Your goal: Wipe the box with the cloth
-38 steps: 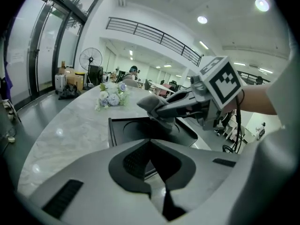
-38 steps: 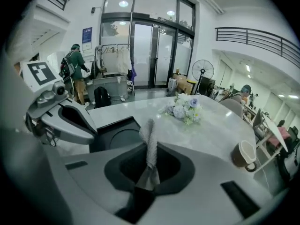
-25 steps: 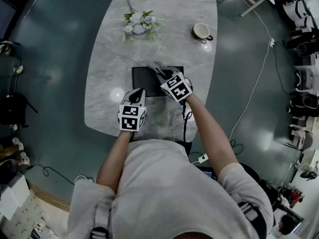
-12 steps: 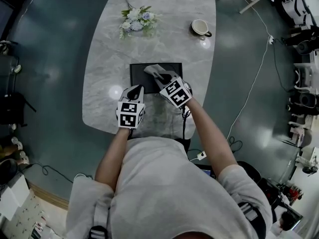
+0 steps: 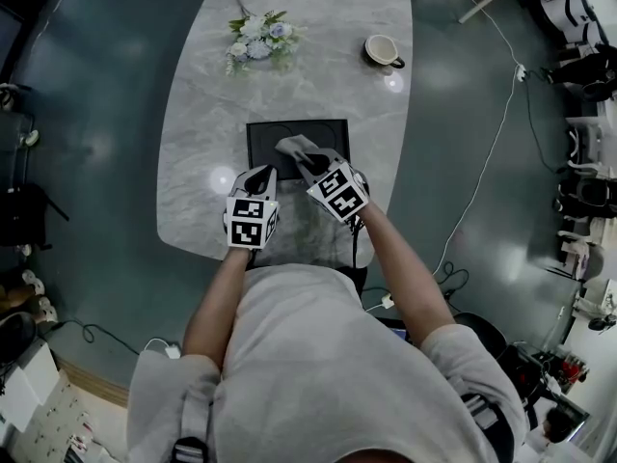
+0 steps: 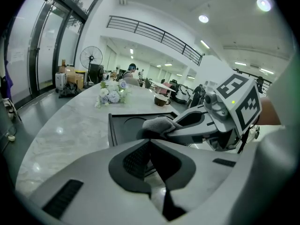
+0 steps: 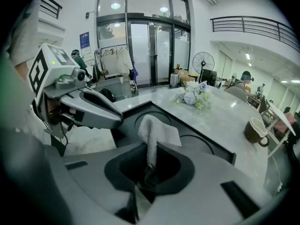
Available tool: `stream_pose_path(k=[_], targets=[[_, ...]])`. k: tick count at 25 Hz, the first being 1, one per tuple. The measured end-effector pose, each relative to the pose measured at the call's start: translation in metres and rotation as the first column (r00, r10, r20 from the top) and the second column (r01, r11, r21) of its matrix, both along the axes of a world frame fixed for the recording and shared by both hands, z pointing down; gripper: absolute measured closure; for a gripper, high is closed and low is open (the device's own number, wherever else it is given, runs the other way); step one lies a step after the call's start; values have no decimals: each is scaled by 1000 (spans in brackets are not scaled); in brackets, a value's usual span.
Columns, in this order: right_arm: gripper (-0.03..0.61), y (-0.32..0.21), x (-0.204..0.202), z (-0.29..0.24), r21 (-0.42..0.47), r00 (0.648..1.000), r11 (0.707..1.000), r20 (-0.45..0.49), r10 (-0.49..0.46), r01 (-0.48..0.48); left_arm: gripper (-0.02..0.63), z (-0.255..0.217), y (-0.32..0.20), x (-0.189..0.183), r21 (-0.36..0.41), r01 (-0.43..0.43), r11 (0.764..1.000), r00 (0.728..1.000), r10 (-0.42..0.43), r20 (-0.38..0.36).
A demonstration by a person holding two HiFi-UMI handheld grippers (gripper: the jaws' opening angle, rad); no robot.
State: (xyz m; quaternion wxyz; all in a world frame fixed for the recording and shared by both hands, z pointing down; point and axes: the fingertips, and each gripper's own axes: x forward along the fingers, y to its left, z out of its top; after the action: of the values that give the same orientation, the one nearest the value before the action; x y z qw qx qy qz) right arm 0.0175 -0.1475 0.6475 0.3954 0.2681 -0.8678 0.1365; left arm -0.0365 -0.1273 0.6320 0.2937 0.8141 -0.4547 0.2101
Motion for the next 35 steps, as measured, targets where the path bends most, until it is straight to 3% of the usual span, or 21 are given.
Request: stream_pose_path(k=[24,32,35], targets=[[532,36,8,4,-26,998,998,25,51,-51,591,0,4,7,2,-25,1000,1000,25,-1],[532,40,6,-2,-76,999,997,41,26,-23,591,0,3,6,8,-17,1000,1000,17,-1],[532,31,2,-14,-51,998,999,63,12,-9,591,-5,-1,2,15,5,1000,1000,-5,-4]])
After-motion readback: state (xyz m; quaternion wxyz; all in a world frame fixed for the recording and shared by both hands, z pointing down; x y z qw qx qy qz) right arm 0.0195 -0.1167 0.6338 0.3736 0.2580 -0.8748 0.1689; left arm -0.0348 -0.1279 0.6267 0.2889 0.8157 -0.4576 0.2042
